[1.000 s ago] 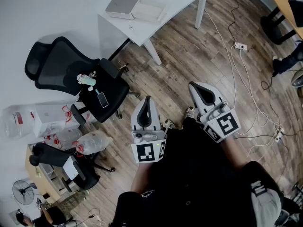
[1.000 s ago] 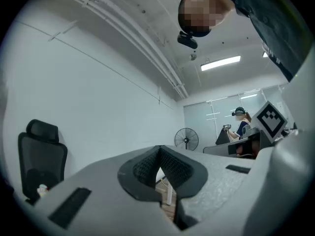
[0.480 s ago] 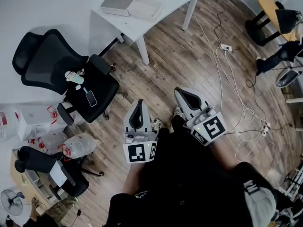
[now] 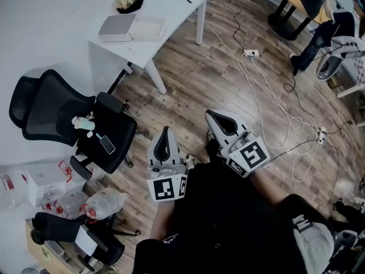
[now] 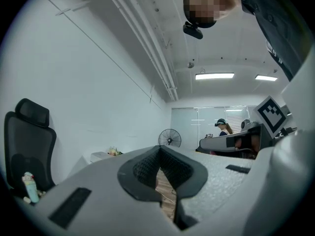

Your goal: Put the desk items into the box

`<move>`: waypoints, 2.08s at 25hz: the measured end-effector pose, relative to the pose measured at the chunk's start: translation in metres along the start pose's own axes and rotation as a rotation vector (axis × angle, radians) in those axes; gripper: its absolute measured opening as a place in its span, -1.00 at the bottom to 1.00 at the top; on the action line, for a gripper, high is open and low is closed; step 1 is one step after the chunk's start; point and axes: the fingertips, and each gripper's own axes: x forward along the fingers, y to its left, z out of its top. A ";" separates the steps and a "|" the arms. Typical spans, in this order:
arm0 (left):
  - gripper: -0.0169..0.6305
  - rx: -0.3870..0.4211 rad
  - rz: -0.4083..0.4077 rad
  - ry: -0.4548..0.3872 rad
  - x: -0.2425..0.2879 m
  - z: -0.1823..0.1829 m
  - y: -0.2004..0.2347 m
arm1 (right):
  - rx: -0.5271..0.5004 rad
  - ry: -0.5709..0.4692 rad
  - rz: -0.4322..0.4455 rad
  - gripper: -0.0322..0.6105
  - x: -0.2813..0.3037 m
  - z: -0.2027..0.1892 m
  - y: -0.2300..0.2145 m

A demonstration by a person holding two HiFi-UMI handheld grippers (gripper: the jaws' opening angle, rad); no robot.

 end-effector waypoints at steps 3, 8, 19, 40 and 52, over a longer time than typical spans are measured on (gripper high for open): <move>-0.92 0.014 -0.006 0.008 0.006 -0.001 -0.003 | 0.027 -0.015 -0.023 -0.90 0.002 0.000 -0.011; -0.92 0.026 0.018 0.030 0.029 -0.009 0.003 | 0.026 -0.016 -0.002 -0.90 0.018 -0.001 -0.027; -0.92 0.070 0.045 0.049 0.131 -0.015 -0.001 | 0.051 0.013 0.042 -0.90 0.078 0.006 -0.116; -0.92 0.037 0.170 0.066 0.326 -0.044 -0.047 | 0.069 0.006 0.091 -0.90 0.138 0.029 -0.332; -0.92 0.016 0.071 0.090 0.392 -0.061 -0.062 | 0.087 0.033 -0.018 -0.90 0.139 0.020 -0.392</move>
